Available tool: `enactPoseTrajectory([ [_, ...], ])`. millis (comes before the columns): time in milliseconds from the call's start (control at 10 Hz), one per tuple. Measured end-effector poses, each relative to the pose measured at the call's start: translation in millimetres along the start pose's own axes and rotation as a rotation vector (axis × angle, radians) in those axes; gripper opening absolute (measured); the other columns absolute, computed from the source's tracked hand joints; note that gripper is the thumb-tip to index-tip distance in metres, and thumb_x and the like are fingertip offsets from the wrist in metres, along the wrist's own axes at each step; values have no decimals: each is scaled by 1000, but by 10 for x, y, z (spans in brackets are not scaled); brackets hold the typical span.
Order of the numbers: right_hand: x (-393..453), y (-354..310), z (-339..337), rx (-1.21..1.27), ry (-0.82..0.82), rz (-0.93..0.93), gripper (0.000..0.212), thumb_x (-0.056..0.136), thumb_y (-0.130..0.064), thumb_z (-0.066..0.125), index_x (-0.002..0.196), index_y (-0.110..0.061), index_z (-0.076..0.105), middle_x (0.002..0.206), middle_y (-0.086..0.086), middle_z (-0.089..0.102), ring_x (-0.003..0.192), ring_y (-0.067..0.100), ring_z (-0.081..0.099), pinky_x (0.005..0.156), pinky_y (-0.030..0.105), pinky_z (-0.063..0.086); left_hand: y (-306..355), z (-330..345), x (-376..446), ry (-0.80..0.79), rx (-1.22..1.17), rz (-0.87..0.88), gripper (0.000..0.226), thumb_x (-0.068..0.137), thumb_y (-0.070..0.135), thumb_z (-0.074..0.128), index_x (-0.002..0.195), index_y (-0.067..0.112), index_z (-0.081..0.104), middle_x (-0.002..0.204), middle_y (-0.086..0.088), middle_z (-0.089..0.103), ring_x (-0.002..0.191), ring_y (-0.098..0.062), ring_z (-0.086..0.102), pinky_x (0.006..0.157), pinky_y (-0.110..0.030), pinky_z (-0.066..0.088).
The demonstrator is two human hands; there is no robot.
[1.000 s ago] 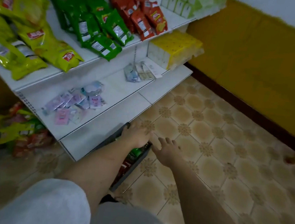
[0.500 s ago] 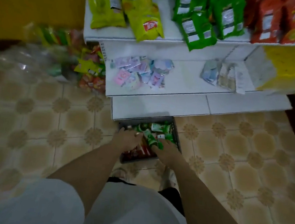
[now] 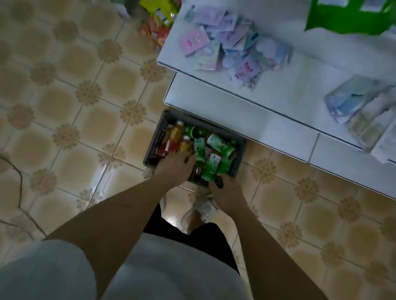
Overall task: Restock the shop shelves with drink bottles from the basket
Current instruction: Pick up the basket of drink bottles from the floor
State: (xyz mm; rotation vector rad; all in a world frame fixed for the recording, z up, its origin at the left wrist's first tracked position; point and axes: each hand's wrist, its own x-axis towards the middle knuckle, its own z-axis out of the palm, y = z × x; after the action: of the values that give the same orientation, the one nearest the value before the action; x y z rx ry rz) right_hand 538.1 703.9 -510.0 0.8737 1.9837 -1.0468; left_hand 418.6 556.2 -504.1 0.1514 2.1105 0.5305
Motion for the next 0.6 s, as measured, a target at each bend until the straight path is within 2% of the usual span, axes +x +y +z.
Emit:
enactPoseTrajectory([
  [100,523,219,110,72,31,62,55,100,-41,49,147,-14,37,140,13,43,124,33,48,99,42,44,-381,197,456,34,-42,-62,57,98,59,28,122,19,61,113,-10,68,100,-29,64,91,-44,53],
  [200,1111,466,219,141,78,119,55,89,-48,52,128,-10,52,117,13,58,102,31,59,80,37,48,-667,225,975,51,-46,-116,43,105,47,34,126,19,58,108,-5,66,89,-23,63,82,-36,54],
  [300,1957,919,313,177,126,169,76,73,-63,51,123,-6,52,116,21,59,103,41,62,80,52,55,-1085,309,1796,141,-67,-111,46,104,48,37,130,15,56,108,-6,63,91,-25,59,78,-34,47],
  [400,2860,1316,359,176,293,210,87,86,-64,58,144,-3,37,142,20,43,123,41,50,97,53,49,-1601,447,2699,247,-141,-130,42,105,39,42,130,8,54,111,-11,63,94,-27,61,71,-32,47],
  [500,3455,1693,411,211,401,295,82,96,-58,50,151,-1,28,149,19,38,128,39,47,100,45,42,-1957,495,3280,321,-251,-162,40,105,30,45,137,7,45,111,-4,55,97,-22,57,68,-30,45],
  [600,3827,1871,565,446,428,349,65,102,-53,40,136,2,48,122,21,59,95,34,61,85,45,49,-2241,611,3717,319,-449,-234,37,106,39,41,133,13,46,111,-3,62,98,-20,62,72,-28,50],
])
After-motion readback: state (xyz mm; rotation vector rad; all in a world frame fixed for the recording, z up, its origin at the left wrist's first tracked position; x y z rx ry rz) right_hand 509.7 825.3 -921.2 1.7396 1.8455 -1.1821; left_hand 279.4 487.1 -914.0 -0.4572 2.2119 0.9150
